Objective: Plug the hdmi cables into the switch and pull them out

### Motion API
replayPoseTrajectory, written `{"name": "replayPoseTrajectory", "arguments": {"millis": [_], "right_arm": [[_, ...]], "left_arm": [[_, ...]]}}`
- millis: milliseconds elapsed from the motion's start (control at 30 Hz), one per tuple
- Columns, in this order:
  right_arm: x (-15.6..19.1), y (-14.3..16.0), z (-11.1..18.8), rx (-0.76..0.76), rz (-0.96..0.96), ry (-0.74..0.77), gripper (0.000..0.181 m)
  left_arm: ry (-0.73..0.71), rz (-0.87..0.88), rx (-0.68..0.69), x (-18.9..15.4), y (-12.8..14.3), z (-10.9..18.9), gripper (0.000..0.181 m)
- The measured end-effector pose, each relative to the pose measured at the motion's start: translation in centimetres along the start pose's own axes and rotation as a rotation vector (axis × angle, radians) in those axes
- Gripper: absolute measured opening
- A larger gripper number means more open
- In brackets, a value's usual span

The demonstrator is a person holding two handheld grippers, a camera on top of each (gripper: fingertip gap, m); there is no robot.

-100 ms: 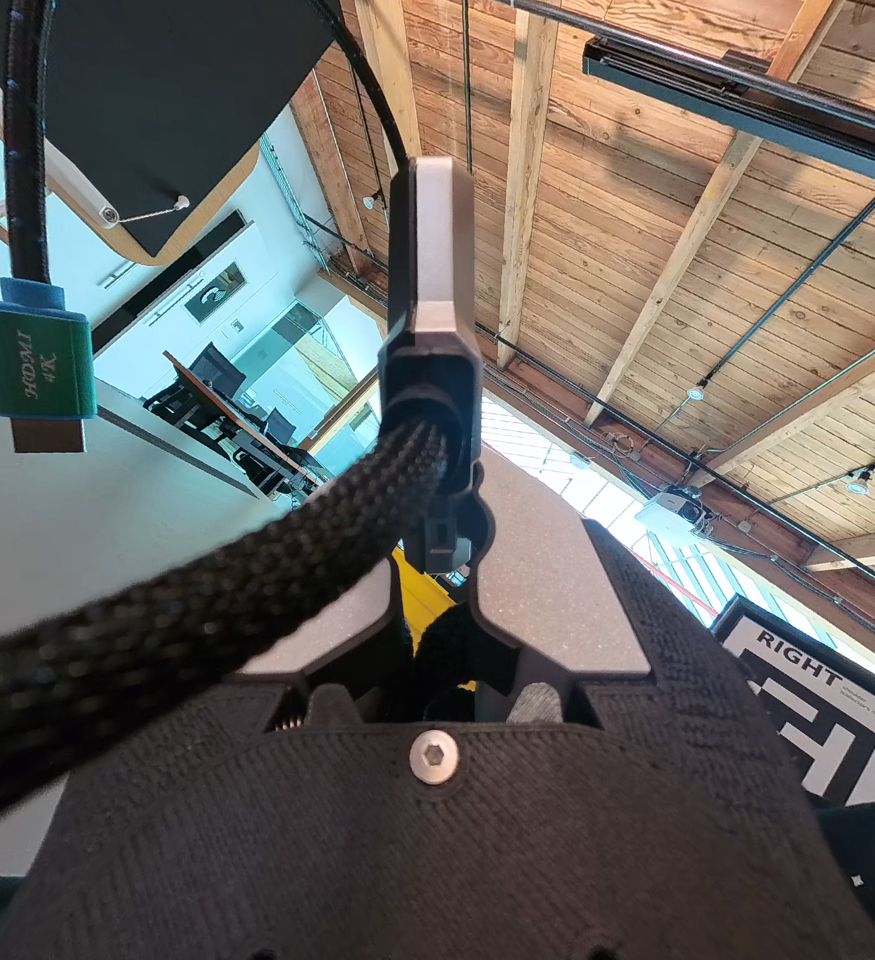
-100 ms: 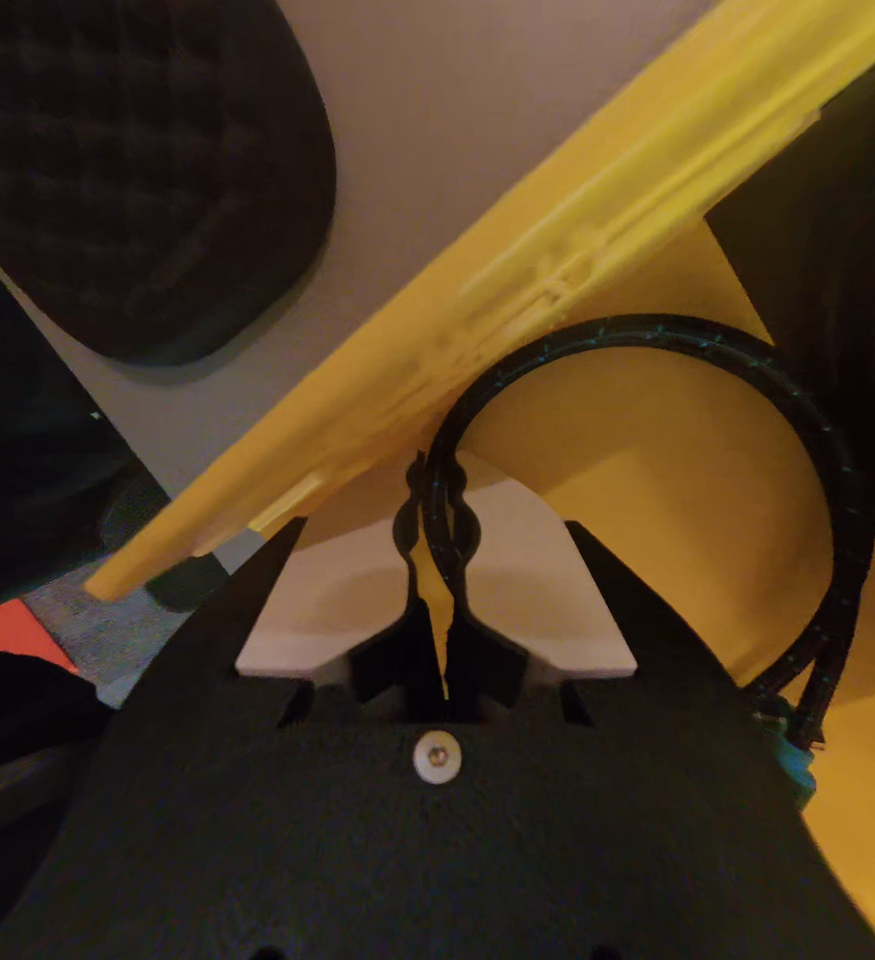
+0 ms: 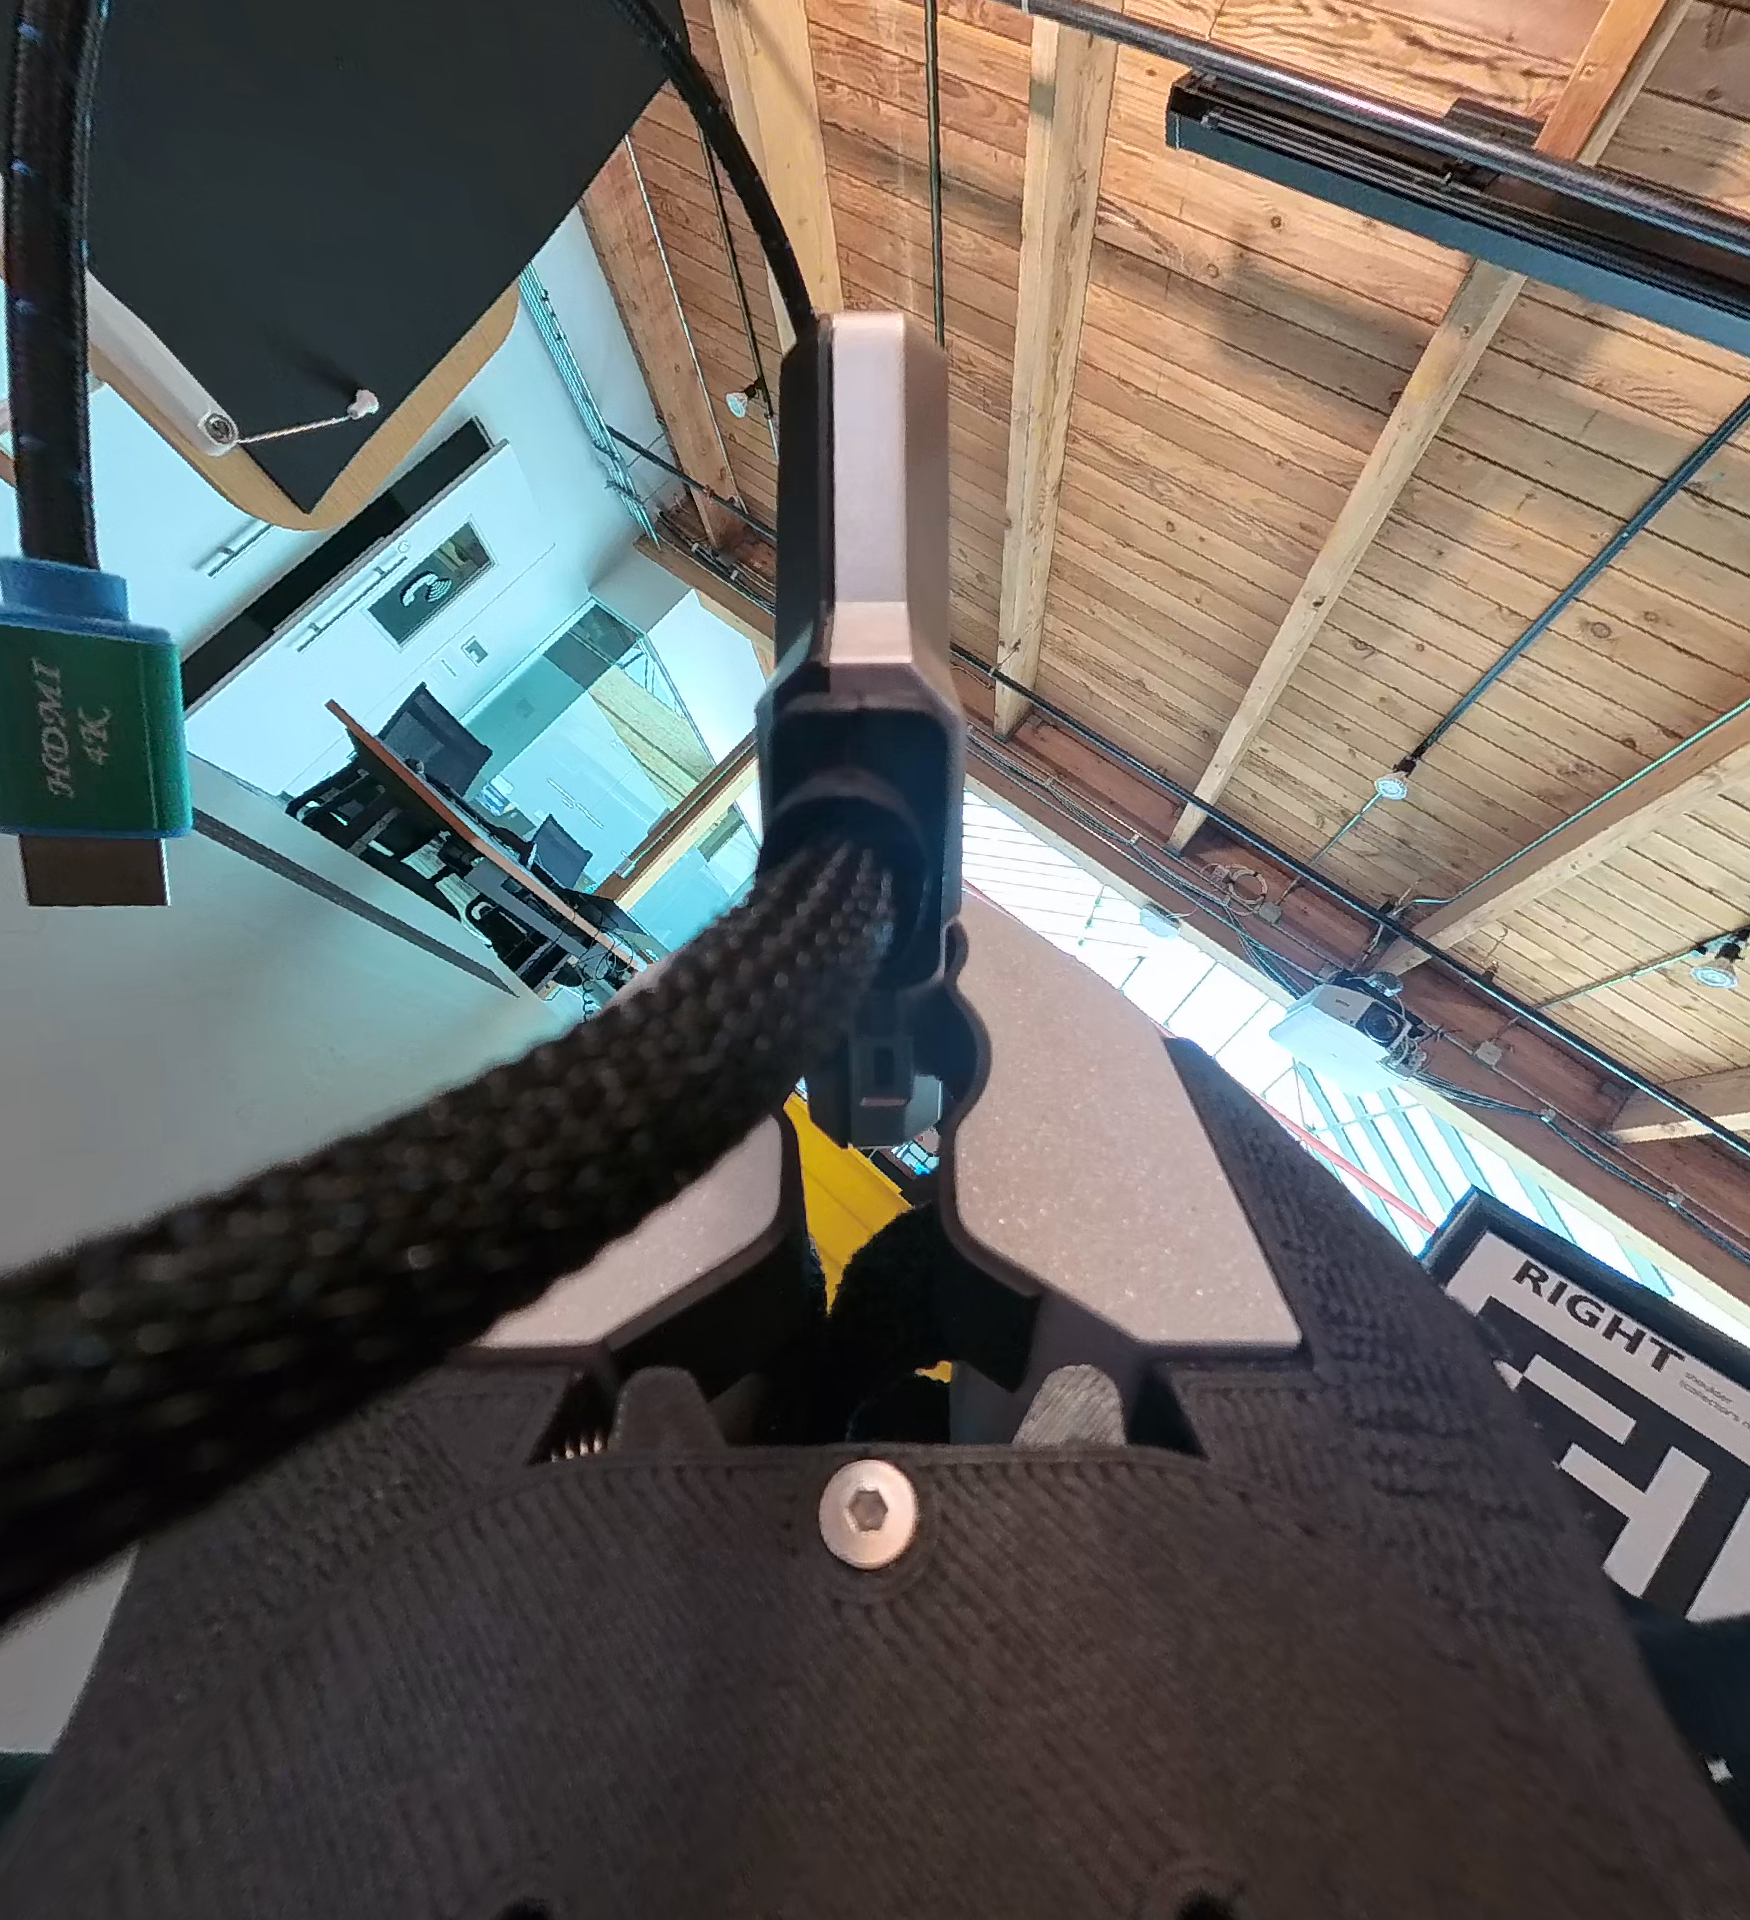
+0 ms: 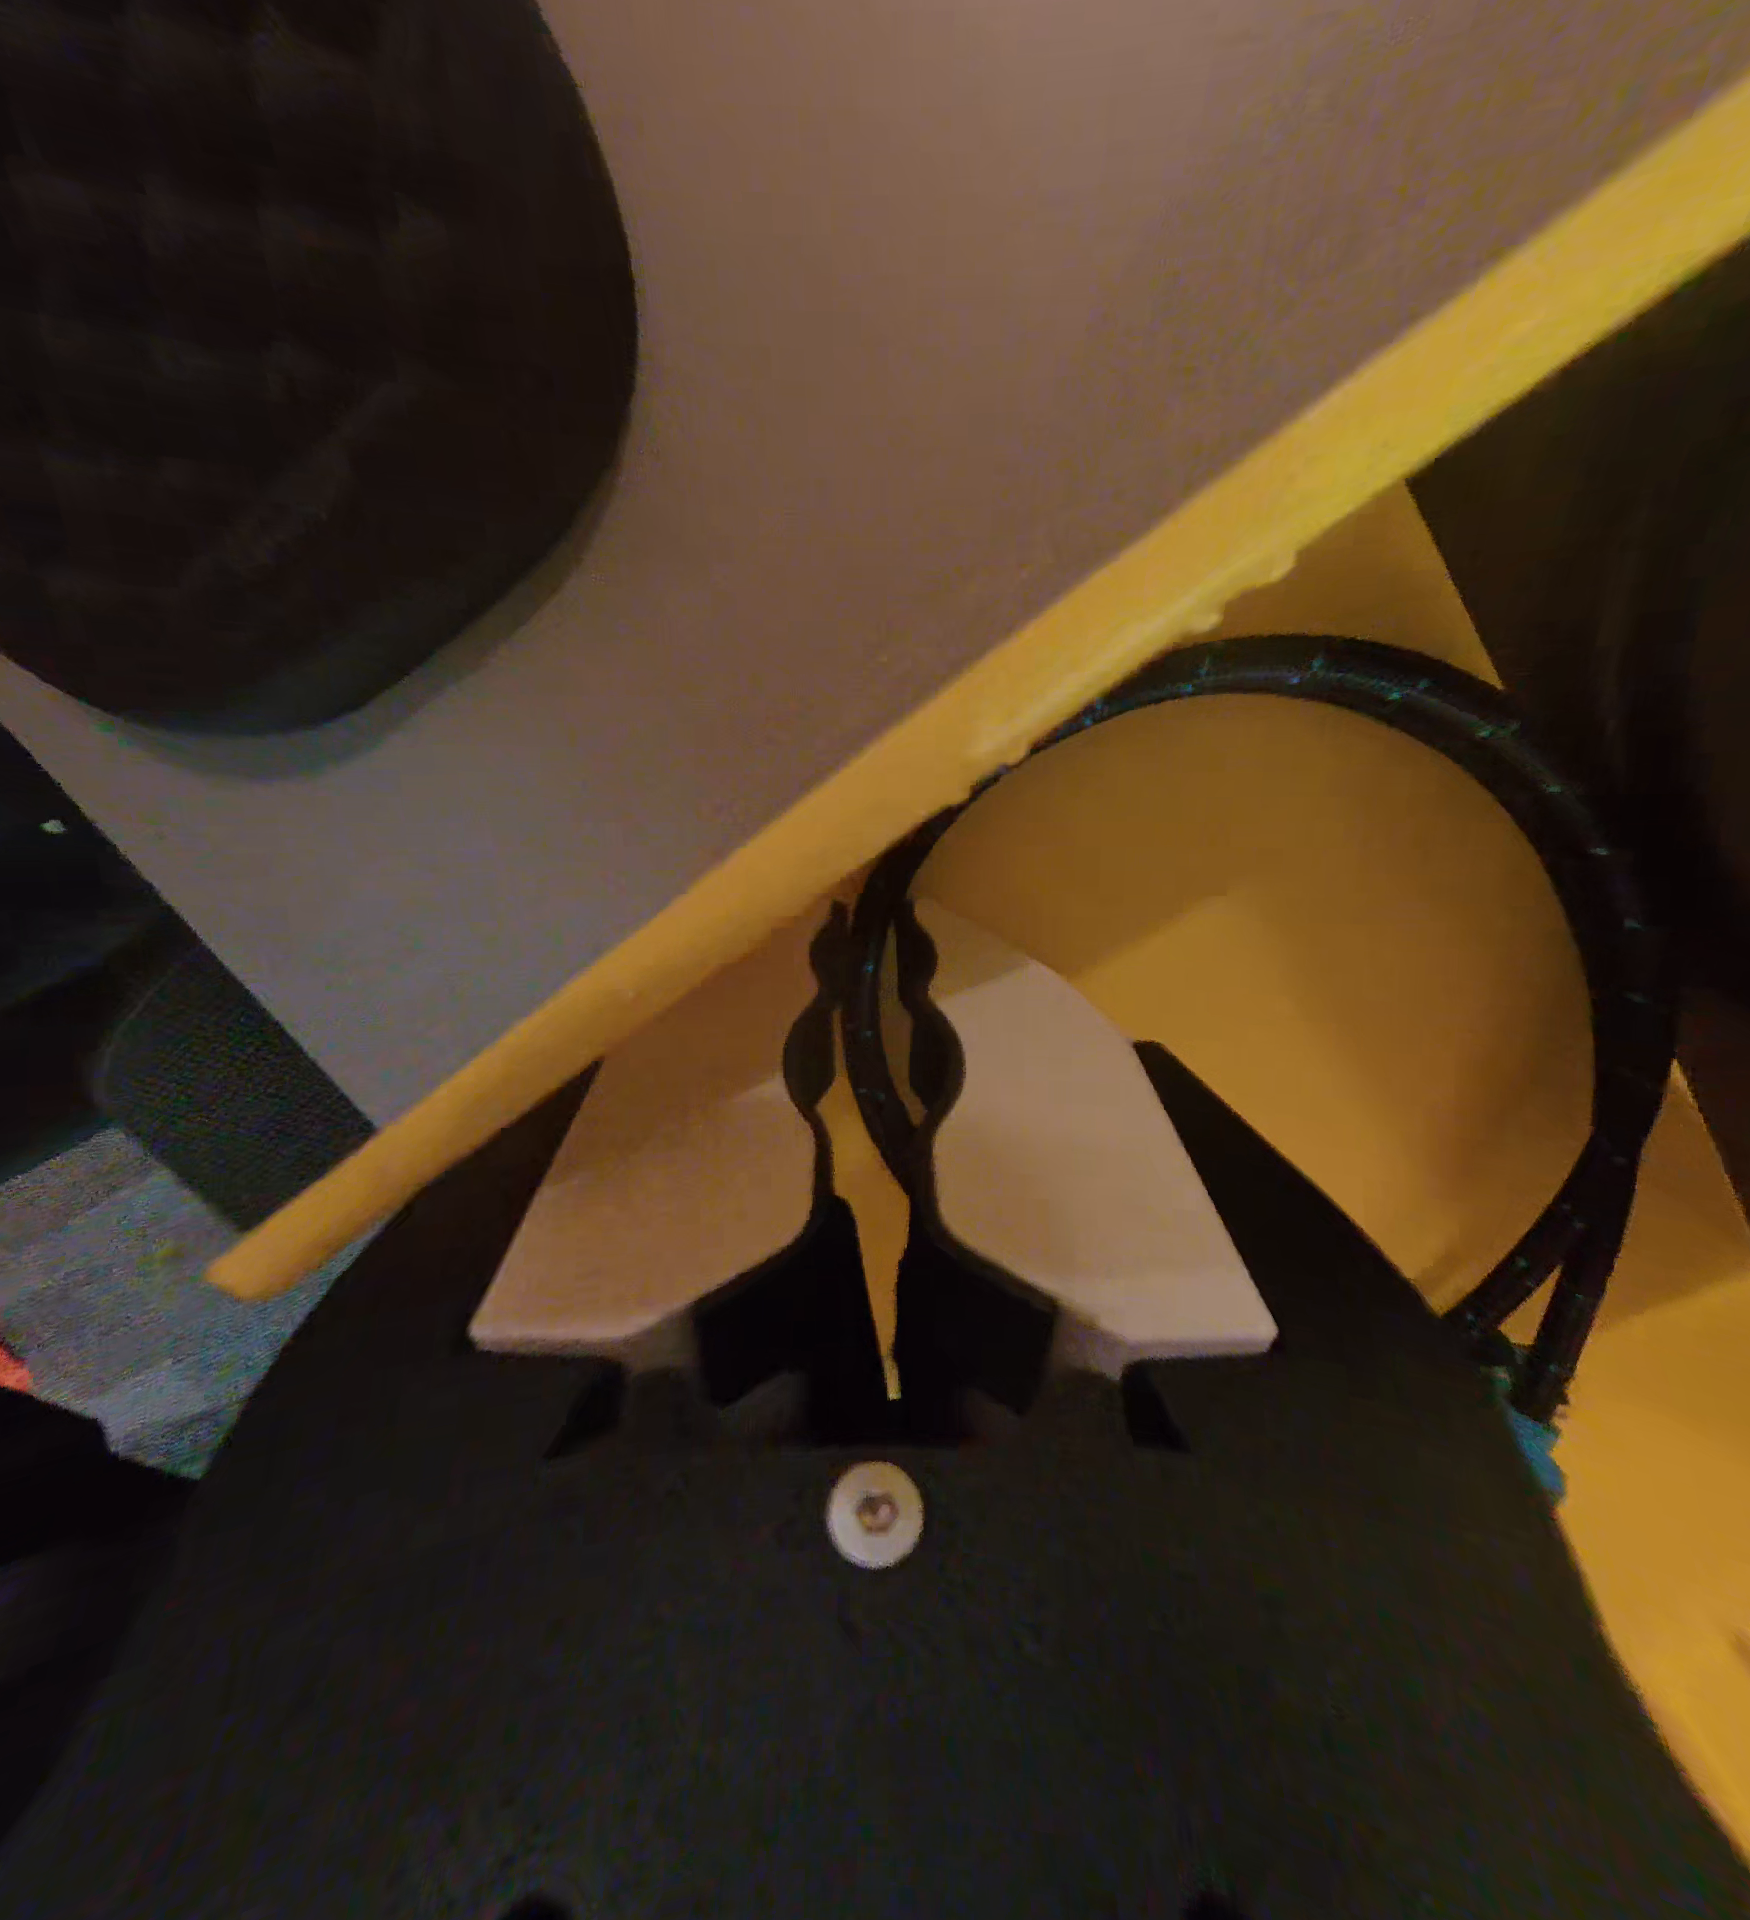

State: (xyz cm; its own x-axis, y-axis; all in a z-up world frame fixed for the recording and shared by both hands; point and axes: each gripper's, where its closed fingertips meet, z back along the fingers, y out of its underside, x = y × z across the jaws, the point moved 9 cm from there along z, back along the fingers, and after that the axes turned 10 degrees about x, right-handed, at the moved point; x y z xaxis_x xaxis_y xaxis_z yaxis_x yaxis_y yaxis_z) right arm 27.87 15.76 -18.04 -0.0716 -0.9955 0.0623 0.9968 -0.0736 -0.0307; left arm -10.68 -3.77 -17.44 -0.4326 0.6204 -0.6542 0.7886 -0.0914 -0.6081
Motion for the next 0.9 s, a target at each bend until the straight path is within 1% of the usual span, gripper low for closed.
{"name": "replayPoseTrajectory", "arguments": {"millis": [67, 100, 167, 300, 400, 500, 567, 667, 700, 767, 900], "right_arm": [[0.1, -0.2, -0.2, 0.041, -0.017, 0.104, 0.026], [0.2, -0.4, -0.1, 0.036, -0.028, 0.126, 0.032], [0.4, -0.6, 0.3, 0.023, -0.018, 0.184, 0.038], [1.2, -1.1, 1.4, 0.027, 0.019, 0.294, 0.038], [1.6, -1.4, 1.7, 0.041, 0.047, 0.339, 0.031], [1.9, -1.6, 1.3, 0.047, 0.074, 0.281, 0.012], [1.4, -1.8, 0.7, 0.029, 0.029, 0.232, 0.012], [0.5, -1.8, -0.1, -0.005, -0.059, 0.063, 0.01], [0.3, -1.8, -0.4, -0.017, -0.065, 0.03, 0.011], [0.0, -1.6, -0.3, -0.049, -0.053, 0.009, 0.011], [0.1, 0.0, 0.7, -0.156, -0.077, 0.073, 0.027]], "left_arm": [[0.001, -0.001, 0.0, 0.0, 0.0, 0.0, 0.02], [0.001, -0.002, 0.0, 0.0, 0.0, 0.0, 0.02], [0.0, -0.002, 0.0, 0.0, 0.0, 0.0, 0.02], [-0.001, 0.0, 0.001, 0.0, 0.0, 0.0, 0.022], [0.001, -0.001, 0.001, 0.0, 0.0, 0.0, 0.022], [0.002, -0.001, 0.001, 0.0, 0.0, 0.0, 0.022], [0.003, 0.0, 0.001, 0.0, 0.0, 0.0, 0.02], [0.004, 0.0, 0.002, 0.0, 0.0, 0.0, 0.02], [0.004, 0.0, 0.003, 0.0, 0.0, 0.0, 0.02], [0.004, 0.0, 0.004, 0.0, 0.0, 0.0, 0.02], [0.004, 0.004, 0.006, 0.0, 0.0, 0.0, 0.02]]}}
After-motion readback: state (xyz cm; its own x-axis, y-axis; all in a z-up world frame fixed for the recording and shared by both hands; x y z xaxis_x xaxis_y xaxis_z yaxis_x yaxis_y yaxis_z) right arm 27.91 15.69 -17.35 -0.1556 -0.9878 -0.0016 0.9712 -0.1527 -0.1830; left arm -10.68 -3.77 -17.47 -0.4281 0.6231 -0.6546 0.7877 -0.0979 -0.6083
